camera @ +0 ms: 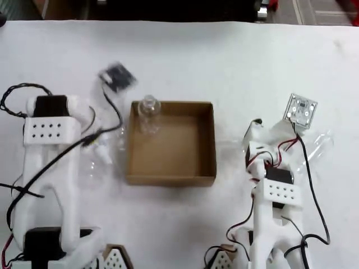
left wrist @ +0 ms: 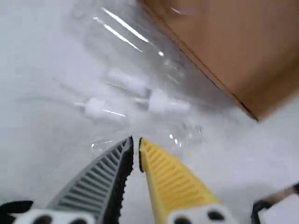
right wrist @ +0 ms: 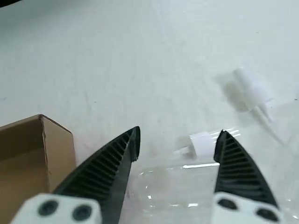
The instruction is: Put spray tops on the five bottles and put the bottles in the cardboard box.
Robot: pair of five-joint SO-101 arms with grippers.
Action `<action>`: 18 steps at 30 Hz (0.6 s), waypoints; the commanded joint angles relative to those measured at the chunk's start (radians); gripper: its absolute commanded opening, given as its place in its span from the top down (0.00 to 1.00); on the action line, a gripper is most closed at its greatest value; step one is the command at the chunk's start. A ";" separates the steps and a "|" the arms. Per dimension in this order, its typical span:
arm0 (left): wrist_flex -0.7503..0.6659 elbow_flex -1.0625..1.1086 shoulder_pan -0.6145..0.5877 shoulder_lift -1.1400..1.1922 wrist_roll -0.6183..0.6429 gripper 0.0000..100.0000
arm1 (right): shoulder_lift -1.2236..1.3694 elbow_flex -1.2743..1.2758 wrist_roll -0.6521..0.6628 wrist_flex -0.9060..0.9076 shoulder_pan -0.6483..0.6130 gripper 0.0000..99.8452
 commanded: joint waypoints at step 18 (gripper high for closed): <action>-0.460 0.184 -0.079 0.154 0.215 0.83 | 0.002 -0.008 0.003 -0.024 0.005 0.77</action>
